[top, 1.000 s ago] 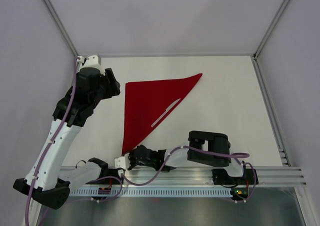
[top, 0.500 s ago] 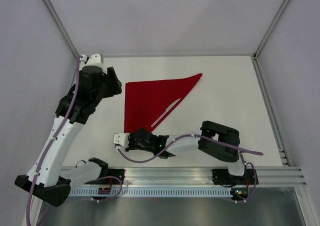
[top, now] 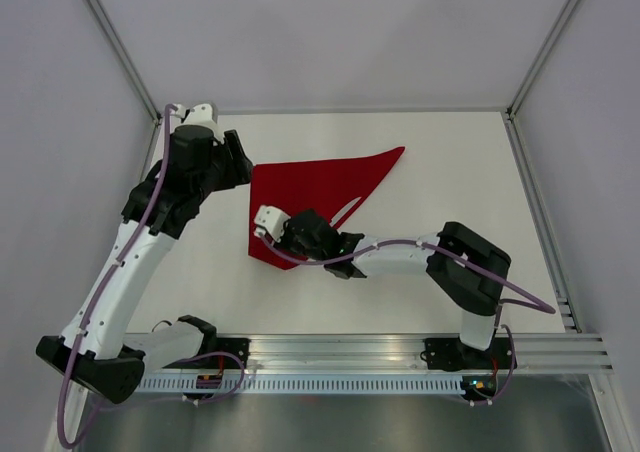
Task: Fold the napkin, place the utensils inside, and roll it up
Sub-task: Fold the napkin at the center of the board.
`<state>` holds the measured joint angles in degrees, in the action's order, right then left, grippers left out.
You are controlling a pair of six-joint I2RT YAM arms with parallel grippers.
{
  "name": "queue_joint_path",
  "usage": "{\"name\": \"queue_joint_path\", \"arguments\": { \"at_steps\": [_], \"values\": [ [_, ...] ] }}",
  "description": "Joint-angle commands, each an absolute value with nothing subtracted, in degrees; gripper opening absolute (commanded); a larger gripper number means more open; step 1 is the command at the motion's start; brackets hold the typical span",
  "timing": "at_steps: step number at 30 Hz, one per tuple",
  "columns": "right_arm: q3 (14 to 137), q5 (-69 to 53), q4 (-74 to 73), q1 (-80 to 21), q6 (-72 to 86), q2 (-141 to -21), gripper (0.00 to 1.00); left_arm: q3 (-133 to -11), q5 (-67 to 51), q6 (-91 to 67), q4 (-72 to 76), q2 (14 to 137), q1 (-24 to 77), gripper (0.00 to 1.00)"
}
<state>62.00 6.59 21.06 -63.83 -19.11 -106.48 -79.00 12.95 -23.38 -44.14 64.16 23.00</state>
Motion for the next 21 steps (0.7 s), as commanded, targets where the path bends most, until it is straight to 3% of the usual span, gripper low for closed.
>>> {"name": "queue_joint_path", "arguments": {
  "at_steps": [1, 21],
  "values": [
    [63.9, 8.09, 18.28, -60.48, -15.47, -103.1, 0.01, -79.1, 10.81, -21.53, -40.78, 64.77, 23.12, 0.63],
    [61.26, 5.36, 13.89, -43.42, -9.58, -102.13, 0.0, -74.89, 6.33, -23.11, -35.07, 69.17, 23.12, 0.63]
  ]
}}
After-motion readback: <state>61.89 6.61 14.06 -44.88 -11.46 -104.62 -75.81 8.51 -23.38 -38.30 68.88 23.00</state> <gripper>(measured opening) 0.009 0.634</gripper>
